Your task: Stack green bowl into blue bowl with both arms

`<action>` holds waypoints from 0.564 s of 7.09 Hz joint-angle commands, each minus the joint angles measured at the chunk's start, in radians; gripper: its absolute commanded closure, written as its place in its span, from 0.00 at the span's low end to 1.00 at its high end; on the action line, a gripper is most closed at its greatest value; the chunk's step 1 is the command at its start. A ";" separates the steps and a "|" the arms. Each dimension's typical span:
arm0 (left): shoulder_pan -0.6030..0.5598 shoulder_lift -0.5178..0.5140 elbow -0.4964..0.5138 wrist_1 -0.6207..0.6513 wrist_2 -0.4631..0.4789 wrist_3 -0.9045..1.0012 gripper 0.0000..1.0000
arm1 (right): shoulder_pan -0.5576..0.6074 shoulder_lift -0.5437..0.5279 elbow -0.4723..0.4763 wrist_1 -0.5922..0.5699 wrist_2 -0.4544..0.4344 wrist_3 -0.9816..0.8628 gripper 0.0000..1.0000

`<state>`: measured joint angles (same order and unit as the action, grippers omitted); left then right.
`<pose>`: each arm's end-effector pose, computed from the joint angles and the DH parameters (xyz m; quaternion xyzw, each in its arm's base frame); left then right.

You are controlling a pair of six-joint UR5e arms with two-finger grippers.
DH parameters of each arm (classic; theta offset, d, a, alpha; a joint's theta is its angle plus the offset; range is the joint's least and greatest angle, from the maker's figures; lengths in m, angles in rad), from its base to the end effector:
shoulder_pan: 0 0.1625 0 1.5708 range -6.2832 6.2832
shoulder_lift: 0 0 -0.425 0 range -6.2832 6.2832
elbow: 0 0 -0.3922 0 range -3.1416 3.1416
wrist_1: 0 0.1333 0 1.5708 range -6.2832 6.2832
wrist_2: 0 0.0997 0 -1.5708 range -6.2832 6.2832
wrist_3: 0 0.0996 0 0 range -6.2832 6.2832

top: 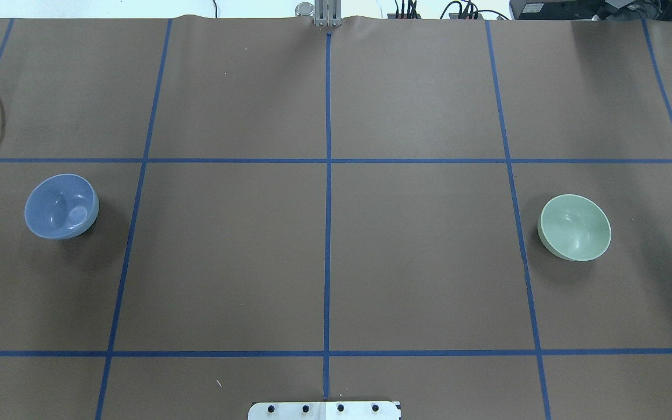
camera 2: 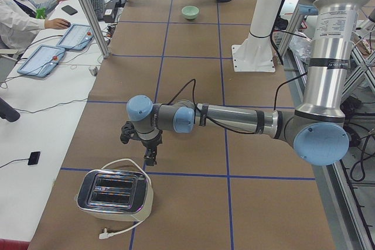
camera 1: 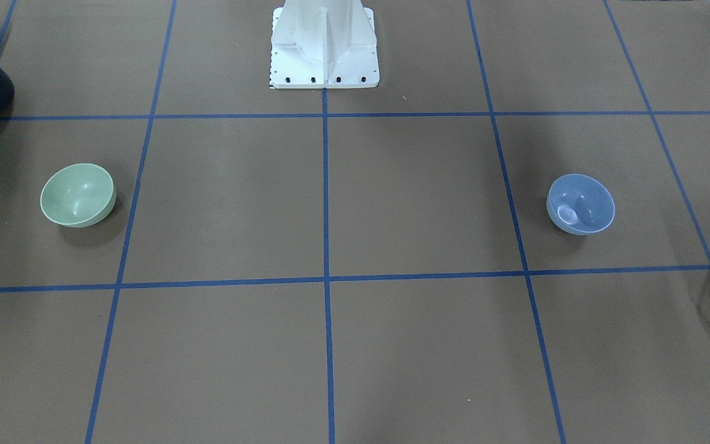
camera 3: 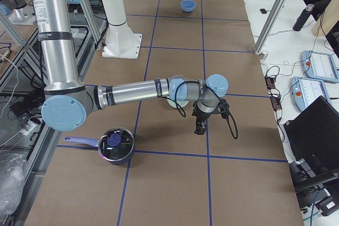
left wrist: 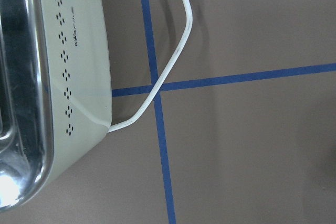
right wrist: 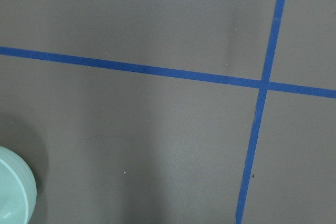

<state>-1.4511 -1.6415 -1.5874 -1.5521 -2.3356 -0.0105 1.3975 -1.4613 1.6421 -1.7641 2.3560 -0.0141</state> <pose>-0.0012 -0.5290 0.6171 0.0075 0.3742 0.0634 0.9251 -0.0296 -0.5340 0.5861 -0.0362 -0.3809 -0.0841 0.9201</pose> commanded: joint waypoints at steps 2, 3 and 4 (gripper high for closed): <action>0.000 -0.001 -0.002 0.001 -0.001 -0.002 0.00 | 0.000 0.004 -0.001 0.000 0.002 0.000 0.00; 0.000 -0.003 -0.003 0.003 -0.001 -0.005 0.00 | 0.000 0.006 0.001 0.000 0.002 0.000 0.00; 0.001 -0.004 -0.003 0.006 -0.001 -0.005 0.00 | 0.000 0.006 -0.001 0.000 0.000 0.000 0.00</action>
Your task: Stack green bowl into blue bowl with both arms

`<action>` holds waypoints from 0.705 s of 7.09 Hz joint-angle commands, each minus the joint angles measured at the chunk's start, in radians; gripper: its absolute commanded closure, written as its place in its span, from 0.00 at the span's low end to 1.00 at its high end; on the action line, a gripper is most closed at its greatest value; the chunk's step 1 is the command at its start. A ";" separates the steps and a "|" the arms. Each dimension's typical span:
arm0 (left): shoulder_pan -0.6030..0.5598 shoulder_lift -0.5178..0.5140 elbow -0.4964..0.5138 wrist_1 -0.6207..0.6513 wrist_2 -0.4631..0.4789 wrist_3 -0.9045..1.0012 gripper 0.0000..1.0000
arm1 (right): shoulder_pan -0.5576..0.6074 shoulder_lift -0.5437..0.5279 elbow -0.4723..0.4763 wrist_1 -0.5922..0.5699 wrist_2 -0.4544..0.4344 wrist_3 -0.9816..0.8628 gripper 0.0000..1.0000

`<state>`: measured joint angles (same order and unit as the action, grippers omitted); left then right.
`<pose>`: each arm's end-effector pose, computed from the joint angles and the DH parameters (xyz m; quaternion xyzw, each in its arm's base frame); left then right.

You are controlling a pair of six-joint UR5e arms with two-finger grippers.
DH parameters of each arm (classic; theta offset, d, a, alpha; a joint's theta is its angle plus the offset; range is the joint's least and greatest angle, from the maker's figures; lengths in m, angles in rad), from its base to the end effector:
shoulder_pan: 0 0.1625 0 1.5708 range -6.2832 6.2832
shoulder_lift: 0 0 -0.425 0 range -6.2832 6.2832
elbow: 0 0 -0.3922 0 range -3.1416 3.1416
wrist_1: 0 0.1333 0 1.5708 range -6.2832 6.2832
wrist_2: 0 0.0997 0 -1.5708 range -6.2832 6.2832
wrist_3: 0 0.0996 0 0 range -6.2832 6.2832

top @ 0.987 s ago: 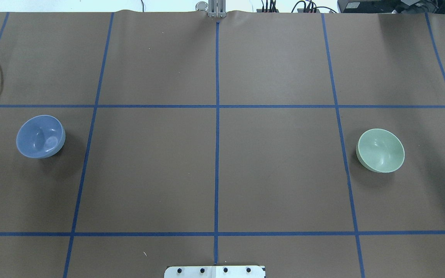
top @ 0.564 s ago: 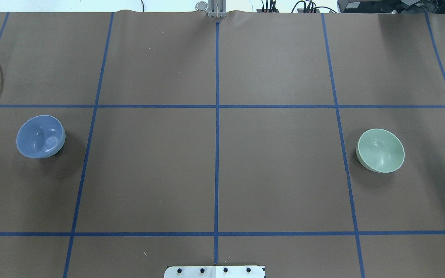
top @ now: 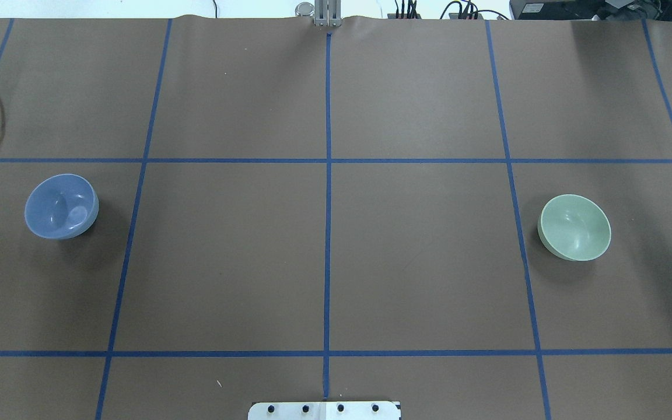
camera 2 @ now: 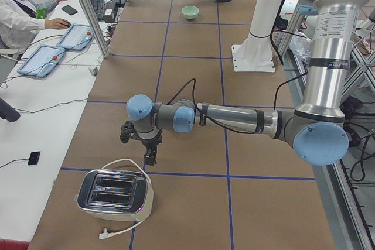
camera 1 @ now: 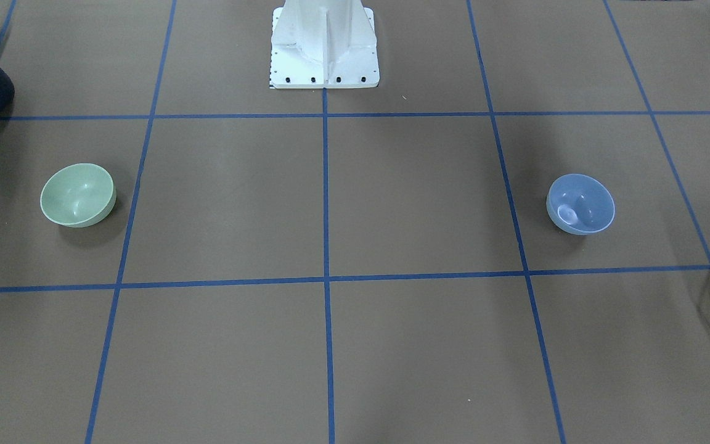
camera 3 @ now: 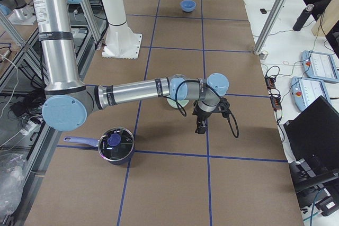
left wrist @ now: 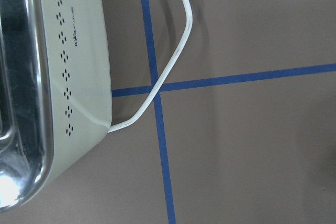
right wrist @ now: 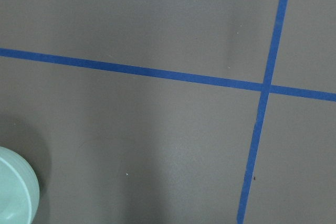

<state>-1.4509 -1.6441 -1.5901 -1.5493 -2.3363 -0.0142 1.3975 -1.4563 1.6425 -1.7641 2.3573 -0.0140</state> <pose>-0.0009 -0.5301 0.6146 0.0079 0.3746 0.0622 0.9251 -0.0301 -0.5360 0.5832 -0.0338 -0.3817 -0.0850 0.9197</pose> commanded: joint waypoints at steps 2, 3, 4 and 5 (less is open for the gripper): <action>0.001 -0.006 0.001 0.006 -0.032 -0.006 0.00 | 0.000 0.001 -0.001 0.000 -0.001 0.000 0.00; 0.001 -0.006 0.001 0.006 -0.034 -0.007 0.00 | 0.000 0.001 -0.001 0.000 -0.001 0.000 0.00; 0.001 -0.008 -0.002 -0.004 -0.034 -0.044 0.00 | 0.000 0.001 -0.001 0.000 -0.001 0.000 0.00; 0.001 -0.008 -0.002 -0.005 -0.034 -0.046 0.00 | 0.000 0.001 -0.001 0.000 -0.001 0.000 0.00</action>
